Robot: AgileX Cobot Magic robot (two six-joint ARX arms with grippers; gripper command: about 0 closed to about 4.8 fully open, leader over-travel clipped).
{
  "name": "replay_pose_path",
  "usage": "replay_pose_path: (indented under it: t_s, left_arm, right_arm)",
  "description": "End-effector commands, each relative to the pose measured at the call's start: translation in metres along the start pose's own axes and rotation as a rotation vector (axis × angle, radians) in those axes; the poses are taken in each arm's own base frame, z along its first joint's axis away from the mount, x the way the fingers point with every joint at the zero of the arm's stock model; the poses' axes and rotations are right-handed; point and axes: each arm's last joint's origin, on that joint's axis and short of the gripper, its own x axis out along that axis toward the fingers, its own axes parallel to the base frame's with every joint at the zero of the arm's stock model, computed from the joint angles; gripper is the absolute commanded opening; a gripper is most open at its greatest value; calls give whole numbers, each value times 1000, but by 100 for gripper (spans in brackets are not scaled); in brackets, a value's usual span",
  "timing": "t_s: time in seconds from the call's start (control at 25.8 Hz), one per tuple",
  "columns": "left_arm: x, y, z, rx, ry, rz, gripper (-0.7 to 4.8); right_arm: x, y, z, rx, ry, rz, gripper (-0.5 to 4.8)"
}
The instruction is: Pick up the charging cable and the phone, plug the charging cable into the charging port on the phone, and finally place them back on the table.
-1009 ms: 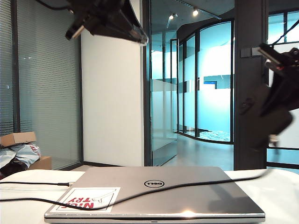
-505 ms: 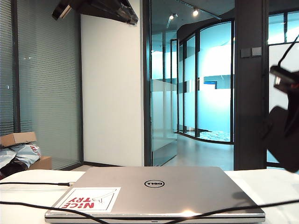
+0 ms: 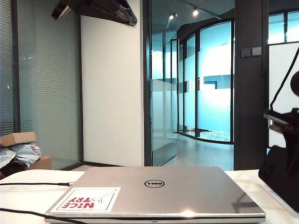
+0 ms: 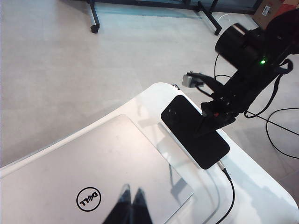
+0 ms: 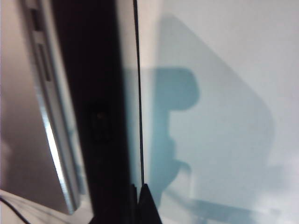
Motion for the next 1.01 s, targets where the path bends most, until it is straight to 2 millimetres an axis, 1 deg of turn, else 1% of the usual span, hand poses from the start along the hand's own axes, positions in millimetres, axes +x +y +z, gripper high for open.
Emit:
replay_pose_path:
  t_s: [0.04, 0.23, 0.27, 0.31, 0.35, 0.39, 0.43, 0.47, 0.62, 0.66, 0.74, 0.82, 0.85, 0.89, 0.93, 0.97, 1.01]
  left_arm:
    - [-1, 0, 3, 10, -20, -5, -6]
    - [-1, 0, 3, 10, -25, -5, -6]
    - [-1, 0, 3, 10, -24, -5, -6]
    - [-1, 0, 3, 10, -24, -5, -6]
    - [-1, 0, 3, 11, -24, -5, -6]
    - [-1, 0, 3, 10, -25, -5, -6]
    - [-1, 0, 3, 11, -24, -6, -6]
    - [-1, 0, 3, 11, -24, -5, -6]
    - [-1, 0, 3, 11, -24, -5, -6]
    - [-1, 0, 3, 11, -24, -5, -6]
    - [-1, 0, 3, 11, -24, -5, -6]
    - [-1, 0, 3, 11, -24, -5, -6]
    - [-1, 0, 3, 11, -24, -5, -6]
    - [-1, 0, 3, 11, -24, -5, -6]
    - [-1, 0, 3, 11, -25, -5, -6]
    - [-1, 0, 3, 11, -25, -5, -6]
    - [-1, 0, 3, 11, -25, -5, -6]
  right_arm:
    - [4, -2, 5, -10, 16, -11, -6]
    - [12, -5, 7, 0, 42, -24, 0]
    - [12, -6, 7, -2, 39, -35, 27]
    - [12, -6, 8, -3, 37, -43, 68]
    - [12, -6, 8, -4, 35, -53, 124]
    - [11, -6, 9, -3, 37, -73, 229]
    - [9, -6, 9, -4, 38, -92, 274]
    - [8, -6, 11, -6, 34, -104, 284]
    - [-3, -3, 19, -35, 15, -140, 284]
    - [-8, -1, 22, -39, 13, -151, 284]
    - [-28, 6, 31, -43, 8, -198, 284]
    - [-40, 11, 35, -43, 6, -204, 282]
    - [-45, 13, 36, -43, 7, -204, 265]
    - [-51, 15, 37, -41, 8, -203, 208]
    - [-57, 18, 36, -31, 6, -204, 115]
    - [-62, 20, 35, -22, 2, -204, 39]
    - [-66, 22, 33, -20, -7, -203, -12]
